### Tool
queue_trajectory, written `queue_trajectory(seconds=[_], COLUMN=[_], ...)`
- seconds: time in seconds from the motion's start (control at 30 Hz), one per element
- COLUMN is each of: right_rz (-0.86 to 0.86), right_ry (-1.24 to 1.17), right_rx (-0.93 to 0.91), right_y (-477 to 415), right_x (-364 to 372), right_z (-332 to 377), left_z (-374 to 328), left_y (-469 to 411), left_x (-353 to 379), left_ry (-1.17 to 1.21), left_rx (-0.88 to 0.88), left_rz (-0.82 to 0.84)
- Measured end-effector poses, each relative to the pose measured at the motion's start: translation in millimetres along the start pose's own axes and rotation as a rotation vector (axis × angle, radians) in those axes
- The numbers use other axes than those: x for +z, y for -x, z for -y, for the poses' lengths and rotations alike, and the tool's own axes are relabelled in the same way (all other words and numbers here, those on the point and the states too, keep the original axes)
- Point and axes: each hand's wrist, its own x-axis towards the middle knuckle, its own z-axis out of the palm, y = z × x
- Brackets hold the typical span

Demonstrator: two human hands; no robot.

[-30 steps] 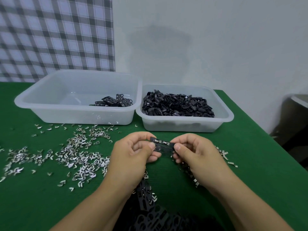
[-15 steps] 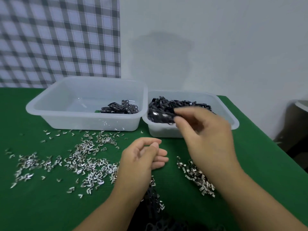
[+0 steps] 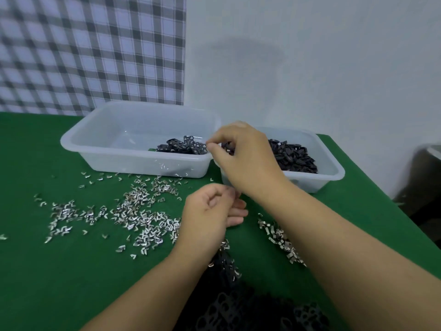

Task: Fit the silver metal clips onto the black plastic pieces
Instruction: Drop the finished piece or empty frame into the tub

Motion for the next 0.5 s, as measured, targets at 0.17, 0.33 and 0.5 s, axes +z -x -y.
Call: queue_trajectory(seconds=[0.17,0.33,0.5], right_rz=[-0.038,-0.015,0.113], right_ry=[-0.287,-0.376,-0.417], right_rx=[0.241,0.419,0.509], right_y=[72.8,120.6,145.5], right_x=[-38.8,-50.9,-53.1], right_z=[-7.8,-17.3,-15.7], left_z=[-18.4,-30.5,-39.8], left_y=[2.5,20.9,50.8], left_x=[4.3,-4.8,-25.2], left_ry=[-0.325,-0.957,-1.199], left_rx=[0.112,0.184,0.079], left_rz=[0.072,0.257,0.507])
